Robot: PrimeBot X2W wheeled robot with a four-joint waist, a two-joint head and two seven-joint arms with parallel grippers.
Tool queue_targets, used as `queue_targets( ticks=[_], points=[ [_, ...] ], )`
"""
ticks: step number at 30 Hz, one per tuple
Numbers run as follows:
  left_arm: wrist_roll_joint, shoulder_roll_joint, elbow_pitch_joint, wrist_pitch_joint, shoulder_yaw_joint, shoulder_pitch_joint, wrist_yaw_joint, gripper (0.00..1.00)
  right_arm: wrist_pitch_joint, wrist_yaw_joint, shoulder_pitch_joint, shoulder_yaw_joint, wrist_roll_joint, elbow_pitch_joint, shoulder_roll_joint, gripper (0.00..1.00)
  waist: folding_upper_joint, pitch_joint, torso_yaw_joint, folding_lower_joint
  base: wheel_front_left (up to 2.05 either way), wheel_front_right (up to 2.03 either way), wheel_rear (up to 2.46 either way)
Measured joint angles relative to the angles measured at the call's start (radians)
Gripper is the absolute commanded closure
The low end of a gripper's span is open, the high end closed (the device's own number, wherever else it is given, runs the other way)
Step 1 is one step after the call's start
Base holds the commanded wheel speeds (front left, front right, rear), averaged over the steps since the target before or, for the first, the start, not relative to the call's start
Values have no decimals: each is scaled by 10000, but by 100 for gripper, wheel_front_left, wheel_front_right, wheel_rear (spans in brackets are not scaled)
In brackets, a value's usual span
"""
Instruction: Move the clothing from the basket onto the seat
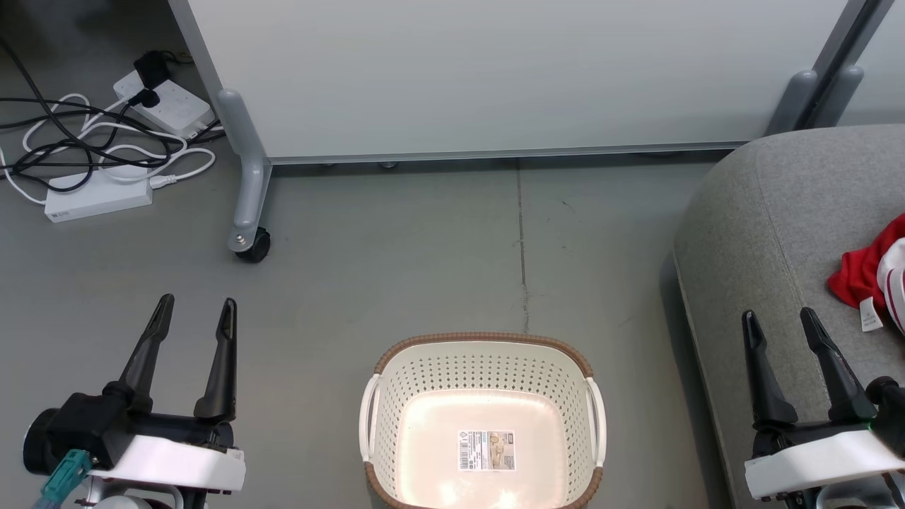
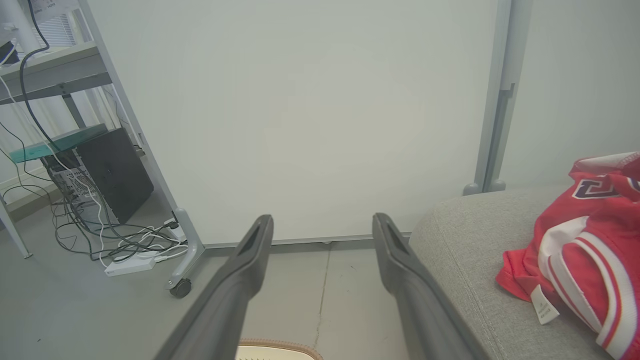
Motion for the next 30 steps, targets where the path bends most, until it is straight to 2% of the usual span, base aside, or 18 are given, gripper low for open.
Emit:
queue_targets(
  ticks=[10,30],
  points=[
    [617,-245,412,0,13,100,-267,0,31,0,5,-6,-19,6,2,0,0,-42,6,0,0,0,0],
    [1035,-468,918,0,178,165,-606,0,33,0,13,-4,-8,44,2,0,0,-130,-57,0,0,0,0]
  ],
)
